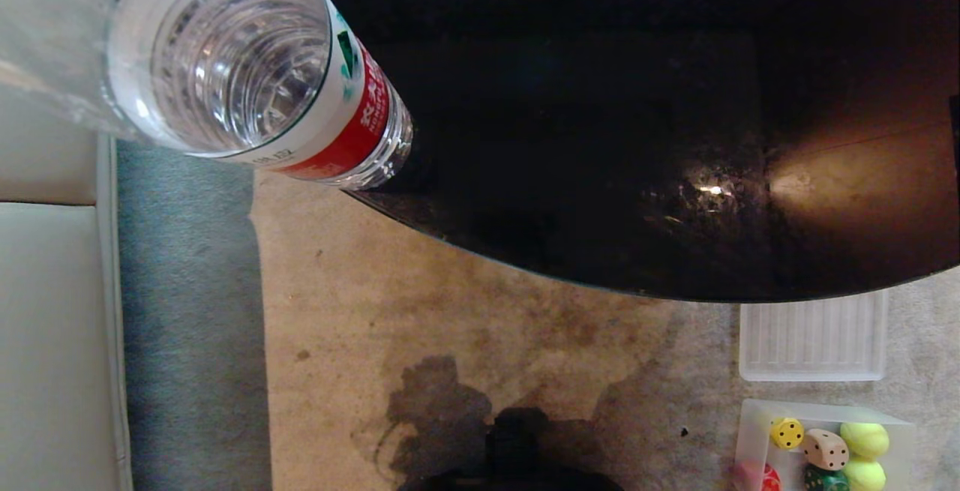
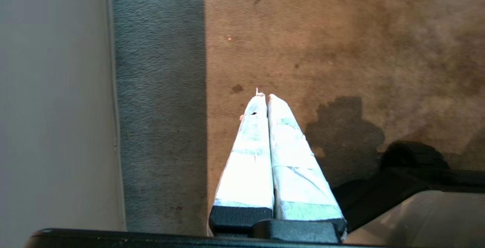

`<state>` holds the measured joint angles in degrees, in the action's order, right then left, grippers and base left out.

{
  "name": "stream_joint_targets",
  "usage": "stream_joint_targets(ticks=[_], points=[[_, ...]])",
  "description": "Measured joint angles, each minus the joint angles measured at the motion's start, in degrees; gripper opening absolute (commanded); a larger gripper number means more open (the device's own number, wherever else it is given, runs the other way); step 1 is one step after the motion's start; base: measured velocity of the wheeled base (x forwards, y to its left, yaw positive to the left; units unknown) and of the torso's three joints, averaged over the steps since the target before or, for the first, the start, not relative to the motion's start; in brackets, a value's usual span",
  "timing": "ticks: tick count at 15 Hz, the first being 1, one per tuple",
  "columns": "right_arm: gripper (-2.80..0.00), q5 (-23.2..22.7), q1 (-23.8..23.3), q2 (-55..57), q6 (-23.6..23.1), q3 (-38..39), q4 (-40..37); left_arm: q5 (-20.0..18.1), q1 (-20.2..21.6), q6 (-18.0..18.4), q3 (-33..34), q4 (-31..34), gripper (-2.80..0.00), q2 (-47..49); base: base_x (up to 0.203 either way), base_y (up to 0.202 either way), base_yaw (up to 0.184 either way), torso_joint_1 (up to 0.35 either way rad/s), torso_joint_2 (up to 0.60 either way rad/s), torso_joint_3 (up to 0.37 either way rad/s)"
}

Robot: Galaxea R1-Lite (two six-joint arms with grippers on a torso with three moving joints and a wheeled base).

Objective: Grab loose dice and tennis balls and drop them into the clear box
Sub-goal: Close the lid

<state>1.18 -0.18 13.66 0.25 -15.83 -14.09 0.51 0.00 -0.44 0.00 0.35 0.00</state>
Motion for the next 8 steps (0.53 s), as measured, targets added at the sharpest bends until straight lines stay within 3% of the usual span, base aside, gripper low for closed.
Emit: stream_joint_targets(ticks=[4, 8], points=[[-2.8, 2.08, -0.09, 17.76, 4.67, -8.53, 4.75, 0.01, 0.0, 0.02, 0.0, -0.02, -2.8, 0.0, 0.0, 0.0, 0.0, 0.0, 0.0, 0.0], [-2.8, 9.16, -0.23, 33.82, 7.58, -10.96, 15.58, 0.01, 0.0, 0.02, 0.0, -0.02, -2.8, 0.0, 0.0, 0.0, 0.0, 0.0, 0.0, 0.0]])
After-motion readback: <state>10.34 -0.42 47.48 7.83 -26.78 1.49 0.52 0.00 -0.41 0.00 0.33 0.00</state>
